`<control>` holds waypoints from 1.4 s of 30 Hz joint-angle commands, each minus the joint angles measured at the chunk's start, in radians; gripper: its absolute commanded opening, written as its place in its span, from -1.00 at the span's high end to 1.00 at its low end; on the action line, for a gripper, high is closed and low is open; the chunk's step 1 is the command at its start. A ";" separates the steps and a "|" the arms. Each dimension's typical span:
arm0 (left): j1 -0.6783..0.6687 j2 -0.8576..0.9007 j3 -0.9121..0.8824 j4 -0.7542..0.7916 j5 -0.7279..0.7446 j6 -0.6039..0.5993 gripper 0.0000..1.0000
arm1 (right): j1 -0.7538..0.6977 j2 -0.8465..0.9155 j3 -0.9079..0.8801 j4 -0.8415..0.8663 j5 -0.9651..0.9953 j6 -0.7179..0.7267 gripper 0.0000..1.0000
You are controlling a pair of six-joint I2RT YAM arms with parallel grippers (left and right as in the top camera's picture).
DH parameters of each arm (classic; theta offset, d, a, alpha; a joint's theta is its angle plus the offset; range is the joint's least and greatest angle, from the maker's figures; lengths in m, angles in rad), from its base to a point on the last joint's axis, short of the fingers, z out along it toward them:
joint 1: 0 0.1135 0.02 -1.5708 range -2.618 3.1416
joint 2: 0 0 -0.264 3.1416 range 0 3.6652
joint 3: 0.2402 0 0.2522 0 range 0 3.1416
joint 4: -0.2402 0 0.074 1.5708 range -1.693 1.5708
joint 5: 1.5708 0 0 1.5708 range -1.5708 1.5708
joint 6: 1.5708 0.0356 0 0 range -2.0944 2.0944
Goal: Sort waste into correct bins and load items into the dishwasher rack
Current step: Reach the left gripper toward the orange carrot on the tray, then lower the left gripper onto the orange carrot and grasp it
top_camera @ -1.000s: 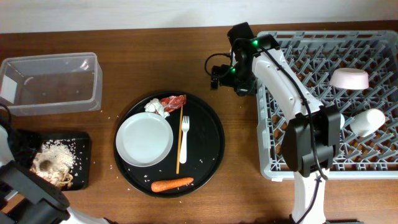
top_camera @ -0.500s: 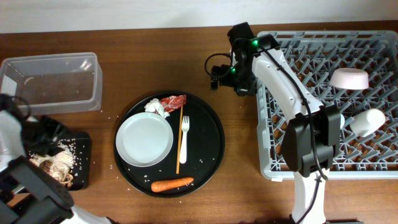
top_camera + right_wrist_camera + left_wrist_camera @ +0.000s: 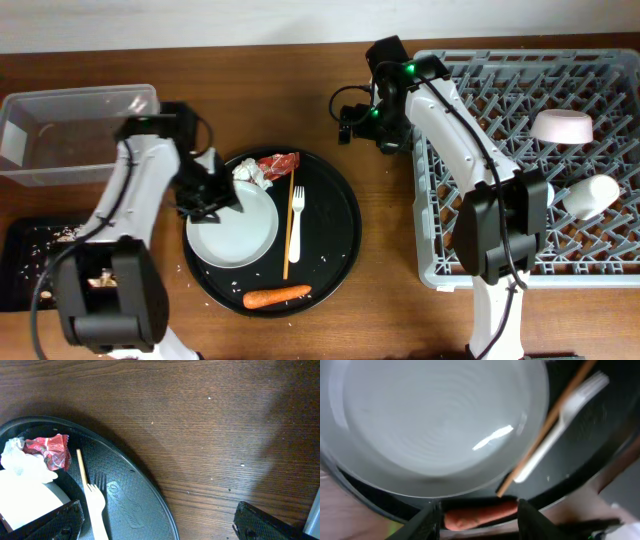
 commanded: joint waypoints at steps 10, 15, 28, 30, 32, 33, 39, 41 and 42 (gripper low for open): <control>-0.497 -0.001 -0.019 -0.088 -0.200 -0.206 0.03 | -0.004 0.011 0.012 0.000 -0.004 0.001 -0.97; -0.632 -0.049 -0.019 -0.170 -0.313 -0.352 0.03 | -0.004 0.011 0.012 0.000 -0.004 0.001 -0.97; -0.630 -0.365 -0.269 -0.110 -0.429 -0.418 -0.98 | -0.004 0.011 0.012 0.000 -0.004 0.001 -0.97; -0.613 -0.364 -0.311 -0.097 -0.473 -0.418 -0.98 | -0.004 0.011 0.012 0.000 -0.004 0.001 -0.97; -0.613 -0.364 -0.311 -0.088 -0.473 -0.418 -0.98 | -0.004 0.011 0.012 0.000 -0.004 0.001 -0.97; -0.613 -0.364 -0.313 -0.076 -0.486 -0.418 -0.98 | -0.004 0.011 0.012 0.000 -0.004 0.001 -0.97; -0.614 -0.364 -0.445 0.117 -0.389 -0.248 -0.99 | -0.004 0.011 0.012 0.000 -0.004 0.001 -0.97; -0.614 -0.364 -0.467 0.111 -0.373 -0.238 -0.98 | -0.004 0.011 0.012 0.000 -0.004 0.001 -0.97; -0.614 -0.364 -0.472 0.113 -0.374 -0.235 -0.98 | -0.004 0.011 0.012 0.000 -0.004 0.001 -0.97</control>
